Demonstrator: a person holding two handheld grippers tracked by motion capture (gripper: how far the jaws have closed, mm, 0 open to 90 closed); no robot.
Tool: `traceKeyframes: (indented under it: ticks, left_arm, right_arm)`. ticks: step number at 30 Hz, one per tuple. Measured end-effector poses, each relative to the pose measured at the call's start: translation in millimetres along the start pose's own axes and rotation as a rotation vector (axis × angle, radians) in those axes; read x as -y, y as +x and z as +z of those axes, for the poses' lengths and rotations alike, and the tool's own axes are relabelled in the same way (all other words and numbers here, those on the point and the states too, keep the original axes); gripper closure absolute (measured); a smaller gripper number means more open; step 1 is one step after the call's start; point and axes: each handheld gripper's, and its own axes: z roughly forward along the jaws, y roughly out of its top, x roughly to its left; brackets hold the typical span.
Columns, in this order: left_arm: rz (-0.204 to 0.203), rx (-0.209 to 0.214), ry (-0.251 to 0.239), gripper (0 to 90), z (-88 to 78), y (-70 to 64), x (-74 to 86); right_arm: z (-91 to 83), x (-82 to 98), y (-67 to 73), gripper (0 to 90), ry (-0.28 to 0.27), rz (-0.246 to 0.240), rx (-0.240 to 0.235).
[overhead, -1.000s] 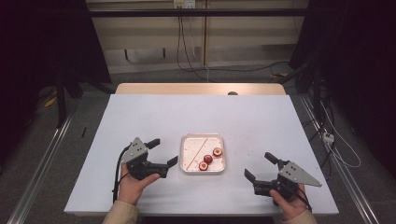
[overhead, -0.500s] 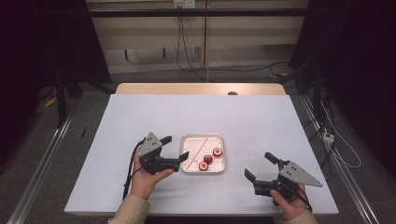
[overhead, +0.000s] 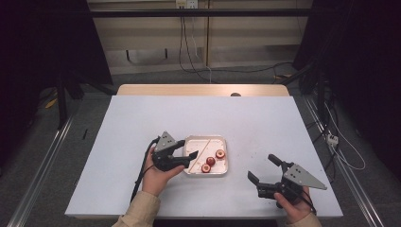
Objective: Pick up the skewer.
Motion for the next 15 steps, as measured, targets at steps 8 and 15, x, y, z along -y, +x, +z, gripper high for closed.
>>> traceKeyframes:
  ticks: [8, 15]
  left_arm:
    - [0.003, 0.023, 0.117, 51.3, 12.3, -3.7, -4.3]
    - [0.011, -0.011, 0.181, 53.2, 21.1, -5.0, -6.7]
  right_arm:
    - [-0.5, 0.3, -1.3, 3.0, -0.002, 0.001, 0.001]
    - [-1.1, 0.5, -1.9, 3.0, -0.003, 0.009, 0.004]
